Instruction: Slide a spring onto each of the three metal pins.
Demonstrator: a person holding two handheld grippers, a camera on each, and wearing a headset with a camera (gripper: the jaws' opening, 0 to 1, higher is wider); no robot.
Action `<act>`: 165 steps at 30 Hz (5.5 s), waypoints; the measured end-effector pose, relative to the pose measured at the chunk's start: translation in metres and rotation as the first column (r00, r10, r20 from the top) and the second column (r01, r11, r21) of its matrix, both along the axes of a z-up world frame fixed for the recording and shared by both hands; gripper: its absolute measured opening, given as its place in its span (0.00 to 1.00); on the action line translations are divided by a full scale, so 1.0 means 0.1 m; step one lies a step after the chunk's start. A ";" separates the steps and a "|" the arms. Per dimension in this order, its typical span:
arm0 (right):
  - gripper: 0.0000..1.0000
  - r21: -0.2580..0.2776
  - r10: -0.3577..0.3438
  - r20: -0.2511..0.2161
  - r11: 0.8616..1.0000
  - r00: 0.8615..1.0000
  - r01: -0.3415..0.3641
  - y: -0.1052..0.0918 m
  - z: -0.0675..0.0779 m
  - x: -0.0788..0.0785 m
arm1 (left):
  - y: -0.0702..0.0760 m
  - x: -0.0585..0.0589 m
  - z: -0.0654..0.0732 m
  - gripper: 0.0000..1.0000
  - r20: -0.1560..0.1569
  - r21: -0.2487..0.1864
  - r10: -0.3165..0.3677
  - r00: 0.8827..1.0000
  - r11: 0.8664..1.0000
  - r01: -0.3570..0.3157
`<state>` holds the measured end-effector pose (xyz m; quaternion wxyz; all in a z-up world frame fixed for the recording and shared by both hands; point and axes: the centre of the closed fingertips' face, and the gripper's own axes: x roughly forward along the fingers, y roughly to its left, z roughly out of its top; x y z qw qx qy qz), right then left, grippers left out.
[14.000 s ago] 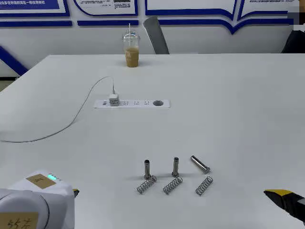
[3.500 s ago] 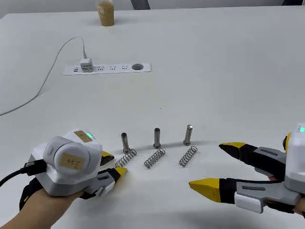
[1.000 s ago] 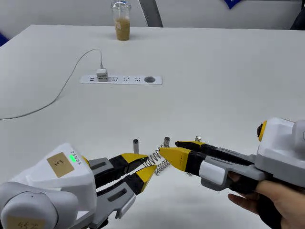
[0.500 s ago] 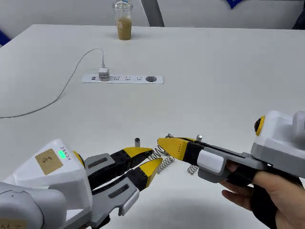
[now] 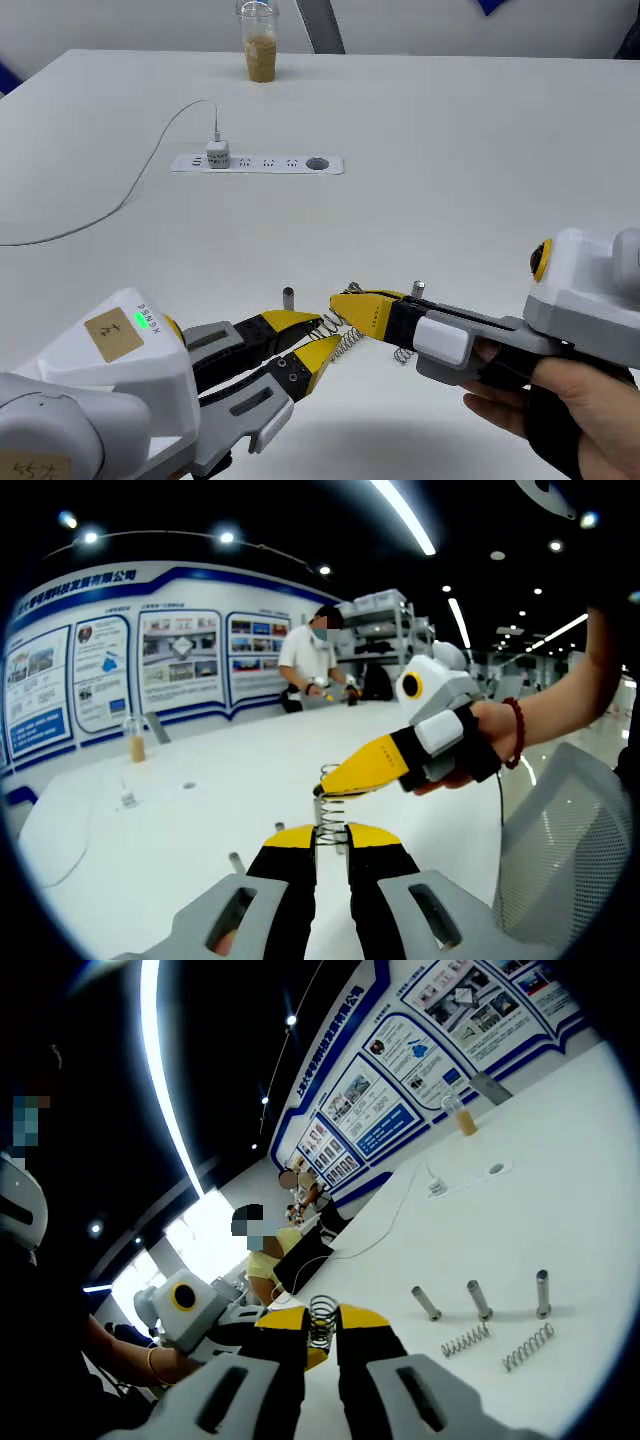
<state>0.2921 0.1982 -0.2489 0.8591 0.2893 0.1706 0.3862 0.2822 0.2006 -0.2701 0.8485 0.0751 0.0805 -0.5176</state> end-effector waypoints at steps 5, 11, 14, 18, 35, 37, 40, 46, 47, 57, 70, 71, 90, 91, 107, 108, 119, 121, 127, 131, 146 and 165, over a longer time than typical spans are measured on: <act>0.11 -0.027 0.007 0.016 1.000 1.000 -0.007 0.00 -0.02 0.02 | 0.01 0.02 -0.03 0.11 -0.009 0.018 0.008 1.000 1.000 -0.008; 0.11 -0.066 0.011 0.036 0.998 0.999 -0.008 0.01 -0.06 0.04 | 0.02 0.03 -0.08 0.12 -0.019 0.040 0.019 1.000 0.999 -0.018; 0.11 -0.077 0.004 0.046 0.997 0.999 -0.001 0.01 -0.06 0.06 | 0.04 0.04 -0.14 0.13 -0.025 0.064 0.028 0.999 0.998 -0.026; 0.11 -0.087 -0.012 0.061 0.996 0.998 0.017 -0.01 -0.06 0.10 | 0.07 0.05 -0.21 0.15 -0.040 0.084 0.035 0.999 0.996 -0.031; 0.11 -0.270 -0.059 0.211 0.956 0.976 0.116 -0.07 -0.12 0.40 | 0.18 0.08 -0.46 0.33 -0.086 0.151 0.089 0.992 0.986 -0.076; 0.11 -0.293 -0.056 0.216 0.949 0.975 0.119 -0.07 -0.16 0.43 | 0.18 0.07 -0.48 0.36 -0.088 0.160 0.090 0.992 0.984 -0.075; 0.11 -0.332 -0.047 0.232 0.935 0.971 0.125 -0.05 -0.22 0.50 | 0.18 0.07 -0.51 0.38 -0.091 0.168 0.090 0.992 0.983 -0.074; 0.11 -0.351 -0.064 0.224 0.926 0.972 0.142 -0.03 -0.33 0.63 | 0.16 0.05 -0.55 0.47 -0.107 0.168 0.087 0.990 0.983 -0.068; 0.11 -0.350 -0.069 0.224 0.925 0.972 0.146 -0.03 -0.34 0.65 | 0.16 0.05 -0.56 0.48 -0.105 0.175 0.085 0.991 0.982 -0.065; 0.11 -0.362 -0.081 0.236 0.917 0.968 0.165 0.02 -0.41 0.87 | 0.19 0.06 -0.66 0.54 -0.142 0.190 0.106 0.984 0.979 -0.078; 0.11 -0.427 -0.061 0.246 0.889 0.967 0.165 0.10 -0.57 1.06 | 0.20 0.07 -0.72 0.65 -0.174 0.200 0.118 0.978 0.976 -0.083; 0.11 -0.430 -0.060 0.246 0.888 0.968 0.164 0.11 -0.58 1.07 | 0.20 0.07 -0.72 0.66 -0.180 0.196 0.120 0.976 0.977 -0.084; 0.11 -0.567 0.027 0.271 0.812 0.962 0.137 0.22 -0.77 1.04 | 0.24 0.12 -0.70 0.72 -0.158 0.201 0.140 0.977 0.974 -0.106; 0.11 -0.567 0.027 0.272 0.812 0.962 0.138 0.23 -0.77 1.04 | 0.24 0.12 -0.69 0.71 -0.157 0.200 0.141 0.978 0.974 -0.108; 0.11 -0.635 0.061 0.239 0.765 0.969 0.108 0.25 -1.02 1.05 | 0.27 0.17 -0.67 0.69 -0.151 0.194 0.161 0.975 0.972 -0.131; 0.11 -0.635 0.060 0.235 0.765 0.970 0.106 0.26 -1.04 1.05 | 0.27 0.17 -0.68 0.69 -0.150 0.198 0.160 0.976 0.972 -0.129; 0.11 -0.659 0.063 0.209 0.747 0.976 0.093 0.26 -1.15 1.05 | 0.28 0.17 -0.68 0.68 -0.147 0.199 0.161 0.976 0.971 -0.130; 0.11 -0.661 0.063 0.207 0.745 0.976 0.092 0.25 -1.16 1.04 | 0.28 0.17 -0.68 0.68 -0.147 0.199 0.162 0.976 0.971 -0.132; 0.12 -0.661 0.065 0.201 0.746 0.977 0.086 0.25 -1.16 1.03 | 0.29 0.17 -0.68 0.68 -0.145 0.204 0.163 0.976 0.970 -0.131; 0.19 -0.653 0.066 0.203 0.753 0.977 0.085 0.27 -1.09 1.00 | 0.29 0.17 -0.68 0.68 -0.142 0.205 0.164 0.976 0.970 -0.133; 0.31 -0.625 0.013 0.216 0.770 0.976 0.128 0.13 -0.75 0.87 | 0.28 0.15 -0.66 0.67 -0.135 0.205 0.161 0.978 0.970 -0.131; 0.47 -0.614 -0.052 0.190 0.773 0.980 0.160 -0.29 -0.53 0.55 | 0.26 0.19 -0.65 0.61 -0.089 0.251 0.169 0.982 0.958 -0.142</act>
